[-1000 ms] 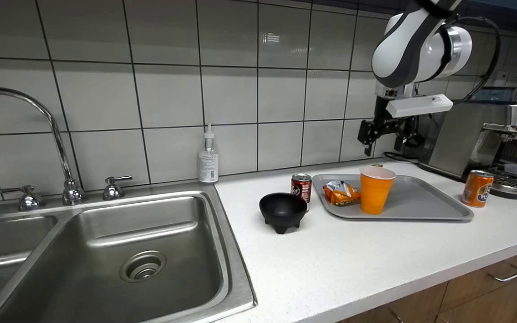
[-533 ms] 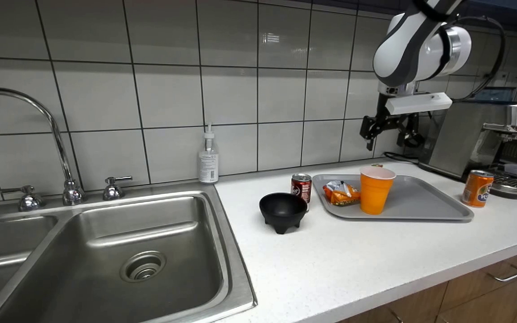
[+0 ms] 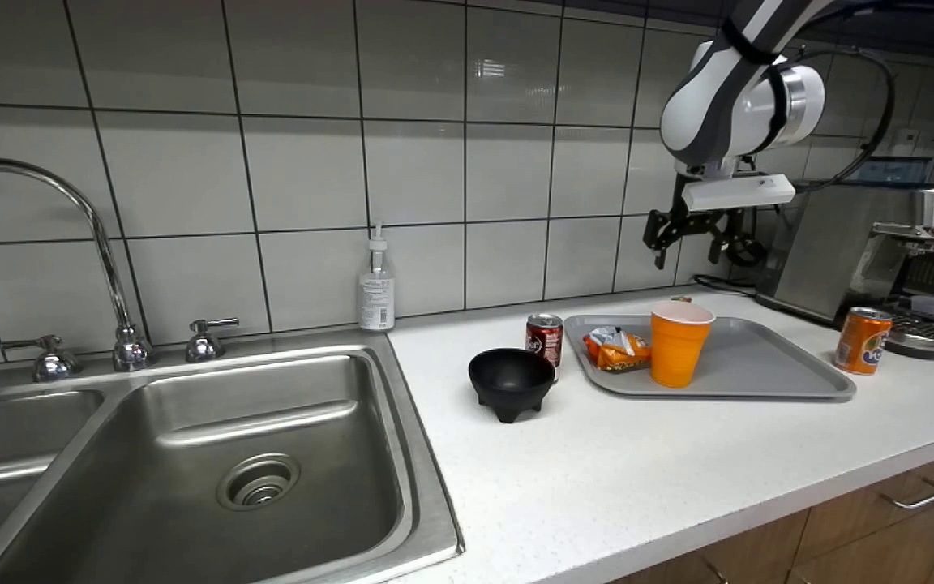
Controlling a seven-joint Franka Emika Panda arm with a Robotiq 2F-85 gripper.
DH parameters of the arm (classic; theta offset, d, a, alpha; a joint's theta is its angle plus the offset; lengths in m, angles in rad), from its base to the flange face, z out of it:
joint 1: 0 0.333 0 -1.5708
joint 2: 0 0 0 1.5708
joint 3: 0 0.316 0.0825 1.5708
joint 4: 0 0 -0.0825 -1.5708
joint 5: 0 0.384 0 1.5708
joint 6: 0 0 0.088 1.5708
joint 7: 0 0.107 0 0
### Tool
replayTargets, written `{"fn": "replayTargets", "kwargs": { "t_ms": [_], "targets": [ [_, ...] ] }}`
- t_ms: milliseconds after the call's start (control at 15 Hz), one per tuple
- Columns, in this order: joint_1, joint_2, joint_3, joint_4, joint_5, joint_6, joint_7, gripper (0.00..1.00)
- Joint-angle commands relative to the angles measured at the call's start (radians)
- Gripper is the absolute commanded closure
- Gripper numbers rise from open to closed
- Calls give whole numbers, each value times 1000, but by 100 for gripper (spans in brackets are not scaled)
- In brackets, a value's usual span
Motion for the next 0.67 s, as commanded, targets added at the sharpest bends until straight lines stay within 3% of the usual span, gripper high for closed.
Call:
{"fn": "replayTargets", "kwargs": {
  "t_ms": [0, 600],
  "targets": [
    [-13, 68, -1, 98, 29, -19, 26, 0],
    [-36, 205, -15, 265, 78, -34, 54, 0]
  ]
}}
